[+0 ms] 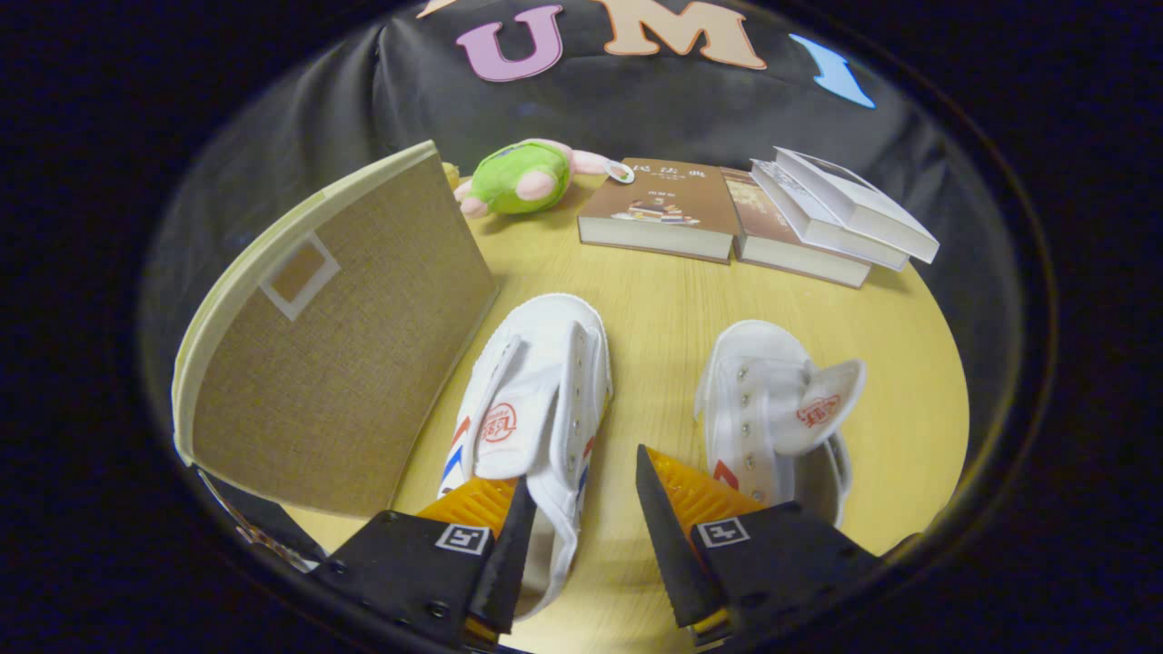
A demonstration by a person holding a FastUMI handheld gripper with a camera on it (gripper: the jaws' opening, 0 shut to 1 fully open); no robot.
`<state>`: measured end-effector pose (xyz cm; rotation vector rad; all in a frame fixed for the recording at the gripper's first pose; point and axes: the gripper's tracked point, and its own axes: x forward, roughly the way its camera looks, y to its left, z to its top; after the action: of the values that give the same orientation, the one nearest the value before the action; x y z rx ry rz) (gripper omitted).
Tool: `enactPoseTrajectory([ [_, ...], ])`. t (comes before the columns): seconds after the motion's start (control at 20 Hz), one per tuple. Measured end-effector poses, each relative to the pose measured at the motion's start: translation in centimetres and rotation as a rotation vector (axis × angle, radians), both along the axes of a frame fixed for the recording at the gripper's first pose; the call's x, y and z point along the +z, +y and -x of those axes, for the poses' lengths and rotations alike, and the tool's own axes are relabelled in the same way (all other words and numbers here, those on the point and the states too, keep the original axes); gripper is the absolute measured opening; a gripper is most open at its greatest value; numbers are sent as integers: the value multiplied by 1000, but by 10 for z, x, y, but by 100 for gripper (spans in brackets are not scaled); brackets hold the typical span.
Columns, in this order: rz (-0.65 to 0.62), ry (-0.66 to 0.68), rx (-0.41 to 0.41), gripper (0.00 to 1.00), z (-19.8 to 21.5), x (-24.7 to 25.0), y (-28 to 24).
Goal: Open the storage box then place both shoes into the box .Put the left shoe in first, then the right shoe, with the right side of both shoes facing outward in a uniform manner.
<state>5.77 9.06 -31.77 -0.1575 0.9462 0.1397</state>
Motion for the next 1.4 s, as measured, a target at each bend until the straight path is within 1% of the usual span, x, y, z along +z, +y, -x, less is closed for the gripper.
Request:
enactPoseTrajectory([
  [0.2, -46, 7, 3, 49, -1, -1, 8],
  [0.3, -73, 10, -20, 40, 0, -2, 10],
  [0.45, -144, 26, -89, 25, -3, -3, 3],
  [0.5, -185, 36, -122, 14, -4, -3, 4],
  [0.55, -225, 46, -155, 13, -2, -4, 1],
  [0.6, -263, 59, -179, 7, -2, -5, 1],
  [0.75, -349, 72, -231, 7, -4, -6, 1],
  [0.8, -359, 68, -230, 6, -7, 0, 0],
  [0.9, -362, 63, -221, 6, -3, -3, 2],
  [1.0, -384, 61, -231, 6, 0, 2, 5],
  [1.05, -408, 60, -237, 6, 1, 7, 7],
  [1.2, -475, 45, -221, 6, 2, 26, 16],
  [1.4, -520, 24, -217, 6, 8, 51, 16],
])
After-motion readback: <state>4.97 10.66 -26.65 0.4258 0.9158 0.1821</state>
